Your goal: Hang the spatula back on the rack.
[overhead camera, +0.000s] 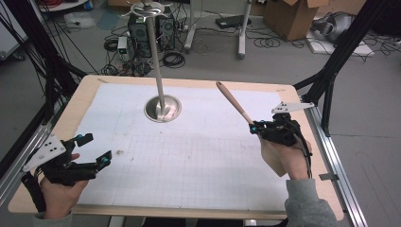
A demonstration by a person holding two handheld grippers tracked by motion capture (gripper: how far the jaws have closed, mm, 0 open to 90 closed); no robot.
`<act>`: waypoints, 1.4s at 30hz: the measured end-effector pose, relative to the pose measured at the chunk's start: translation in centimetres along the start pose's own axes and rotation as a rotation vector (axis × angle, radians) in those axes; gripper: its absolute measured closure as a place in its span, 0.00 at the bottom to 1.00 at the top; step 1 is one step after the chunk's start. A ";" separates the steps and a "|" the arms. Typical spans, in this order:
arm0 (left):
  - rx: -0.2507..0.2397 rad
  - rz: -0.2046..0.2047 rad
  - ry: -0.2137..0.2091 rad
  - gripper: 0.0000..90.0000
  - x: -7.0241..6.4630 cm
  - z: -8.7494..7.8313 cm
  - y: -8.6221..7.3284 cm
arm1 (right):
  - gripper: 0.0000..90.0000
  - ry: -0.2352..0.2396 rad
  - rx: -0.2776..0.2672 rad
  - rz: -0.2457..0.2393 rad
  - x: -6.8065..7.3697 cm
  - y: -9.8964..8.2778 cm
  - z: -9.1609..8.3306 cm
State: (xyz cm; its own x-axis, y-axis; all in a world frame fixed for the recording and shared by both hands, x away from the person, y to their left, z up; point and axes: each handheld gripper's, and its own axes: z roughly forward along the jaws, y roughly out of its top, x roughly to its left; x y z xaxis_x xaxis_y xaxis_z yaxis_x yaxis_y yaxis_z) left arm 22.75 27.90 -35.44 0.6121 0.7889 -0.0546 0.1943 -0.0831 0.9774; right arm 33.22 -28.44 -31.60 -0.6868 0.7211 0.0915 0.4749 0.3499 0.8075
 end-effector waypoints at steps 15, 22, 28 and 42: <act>-0.006 0.000 -0.003 0.11 -0.1 -0.1 0.1 | 0.87 0.038 -0.028 -0.032 0.9 3.0 -0.1; -0.002 0.002 -0.011 0.11 -0.2 0.0 0.1 | 0.87 0.043 -0.039 -0.041 1.1 3.8 -0.3; -0.003 0.007 -0.020 0.11 -0.4 0.1 0.1 | 0.87 0.046 -0.039 -0.062 1.5 4.8 -0.4; -0.007 0.006 -0.020 0.11 -0.3 0.0 0.1 | 0.87 0.064 -0.051 -0.100 2.3 7.1 -0.1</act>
State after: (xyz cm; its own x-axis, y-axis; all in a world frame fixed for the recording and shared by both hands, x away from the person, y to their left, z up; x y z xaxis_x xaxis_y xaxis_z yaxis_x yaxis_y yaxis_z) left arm 22.58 27.64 -35.29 0.6288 0.7758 -0.0525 0.1852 -0.0839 0.9791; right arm 34.98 -24.33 -25.62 -0.7639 0.6438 0.0447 0.3749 0.3864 0.8427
